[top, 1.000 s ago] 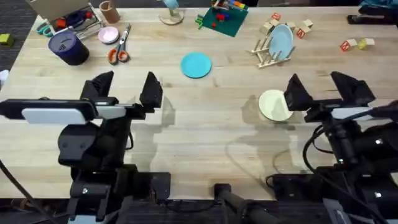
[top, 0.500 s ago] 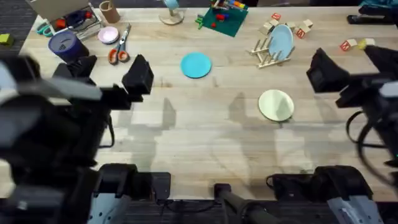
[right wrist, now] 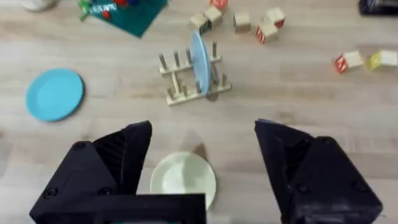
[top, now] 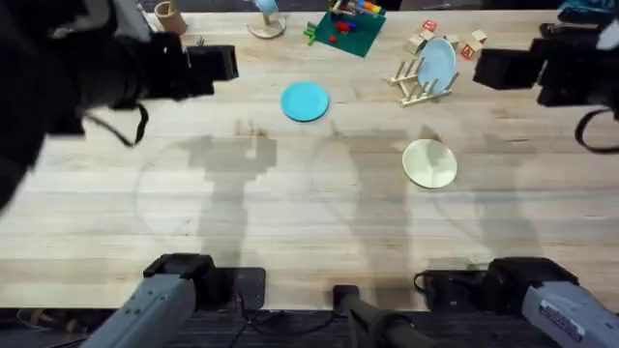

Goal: Pick up the plates from the table one by one and place each into a slot on the dish rack.

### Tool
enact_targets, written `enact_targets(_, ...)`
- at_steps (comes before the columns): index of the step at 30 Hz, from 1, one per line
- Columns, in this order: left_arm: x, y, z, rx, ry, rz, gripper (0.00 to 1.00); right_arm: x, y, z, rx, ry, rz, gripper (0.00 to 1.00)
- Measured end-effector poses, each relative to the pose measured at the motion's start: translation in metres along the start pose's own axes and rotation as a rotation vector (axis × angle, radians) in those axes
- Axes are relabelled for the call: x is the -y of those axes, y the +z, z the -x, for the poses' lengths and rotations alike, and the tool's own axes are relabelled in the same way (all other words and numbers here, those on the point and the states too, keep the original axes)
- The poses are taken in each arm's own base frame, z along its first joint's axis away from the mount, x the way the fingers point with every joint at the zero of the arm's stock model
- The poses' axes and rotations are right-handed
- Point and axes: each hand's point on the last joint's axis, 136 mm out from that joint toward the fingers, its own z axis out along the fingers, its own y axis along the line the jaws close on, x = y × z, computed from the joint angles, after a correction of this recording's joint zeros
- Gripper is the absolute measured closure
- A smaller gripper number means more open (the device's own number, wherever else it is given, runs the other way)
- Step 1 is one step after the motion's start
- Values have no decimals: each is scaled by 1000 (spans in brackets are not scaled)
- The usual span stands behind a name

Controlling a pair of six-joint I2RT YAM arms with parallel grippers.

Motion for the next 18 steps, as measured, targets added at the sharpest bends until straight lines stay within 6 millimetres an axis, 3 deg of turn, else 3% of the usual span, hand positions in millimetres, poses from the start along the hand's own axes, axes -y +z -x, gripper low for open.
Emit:
enact_targets(8, 0, 34, 6, -137, 0, 8, 8, 1, 22, 3, -126, 4, -1, 5)
enact_targets(16, 0, 39, 7, -140, -1, 9, 8, 0, 26, -2, -151, 4, 1, 5)
enact_targets(17, 0, 39, 7, -140, -7, 9, 67, 0, 26, -2, -154, 4, 1, 5)
enact_targets(18, 0, 40, 7, -140, -6, 9, 239, 0, 26, -3, -155, 5, 1, 5)
